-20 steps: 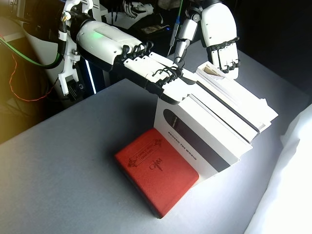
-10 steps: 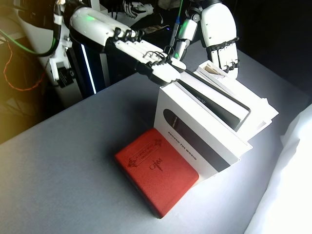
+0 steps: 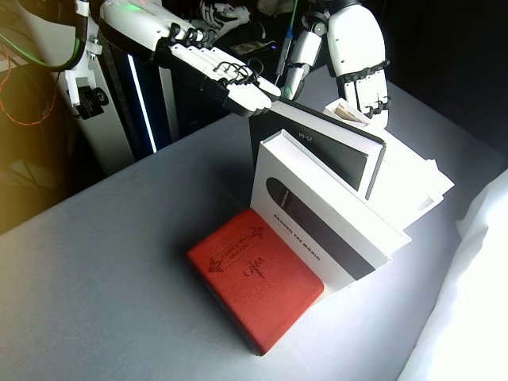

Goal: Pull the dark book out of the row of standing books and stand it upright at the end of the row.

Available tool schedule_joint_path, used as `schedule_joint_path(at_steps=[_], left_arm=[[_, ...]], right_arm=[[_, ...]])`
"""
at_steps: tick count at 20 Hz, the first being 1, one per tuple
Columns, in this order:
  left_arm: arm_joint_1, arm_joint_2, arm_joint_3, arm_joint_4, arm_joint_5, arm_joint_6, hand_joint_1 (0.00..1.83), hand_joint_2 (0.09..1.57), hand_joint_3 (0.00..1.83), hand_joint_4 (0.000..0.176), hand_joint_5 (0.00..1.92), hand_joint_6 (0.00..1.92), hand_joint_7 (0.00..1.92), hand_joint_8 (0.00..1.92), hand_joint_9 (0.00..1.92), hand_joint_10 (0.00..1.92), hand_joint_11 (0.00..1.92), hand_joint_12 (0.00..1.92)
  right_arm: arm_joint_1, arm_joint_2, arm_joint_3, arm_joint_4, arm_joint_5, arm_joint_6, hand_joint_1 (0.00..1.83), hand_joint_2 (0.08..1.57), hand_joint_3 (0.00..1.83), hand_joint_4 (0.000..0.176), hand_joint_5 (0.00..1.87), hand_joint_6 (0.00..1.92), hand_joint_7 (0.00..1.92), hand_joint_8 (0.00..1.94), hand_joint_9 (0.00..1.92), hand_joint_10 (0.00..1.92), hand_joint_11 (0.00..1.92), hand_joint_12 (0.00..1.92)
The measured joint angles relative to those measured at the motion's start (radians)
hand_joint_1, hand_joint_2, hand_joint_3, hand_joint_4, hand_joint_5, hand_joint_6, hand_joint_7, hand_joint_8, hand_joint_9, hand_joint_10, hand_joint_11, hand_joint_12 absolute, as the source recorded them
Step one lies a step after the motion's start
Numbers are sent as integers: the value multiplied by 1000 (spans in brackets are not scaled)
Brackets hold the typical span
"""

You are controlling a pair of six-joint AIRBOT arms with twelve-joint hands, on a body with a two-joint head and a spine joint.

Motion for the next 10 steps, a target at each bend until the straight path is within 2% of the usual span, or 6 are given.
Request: schedule_joint_path(at_steps=[5, 10], left_arm=[[0, 0, 0, 0, 0, 0, 0, 1074, 0, 0, 28, 5, 0, 0, 0, 0, 0, 131], [0, 0, 0, 0, 0, 0, 0, 1074, 0, 0, 21, 0, 0, 0, 0, 0, 6, 86]], right_arm=[[-28, 0, -30, 4, -7, -10, 0, 1267, 17, 0, 0, 0, 0, 0, 0, 0, 0, 0], [-105, 0, -60, -19, -17, -9, 0, 1270, 16, 0, 0, 0, 0, 0, 0, 0, 0, 0]])
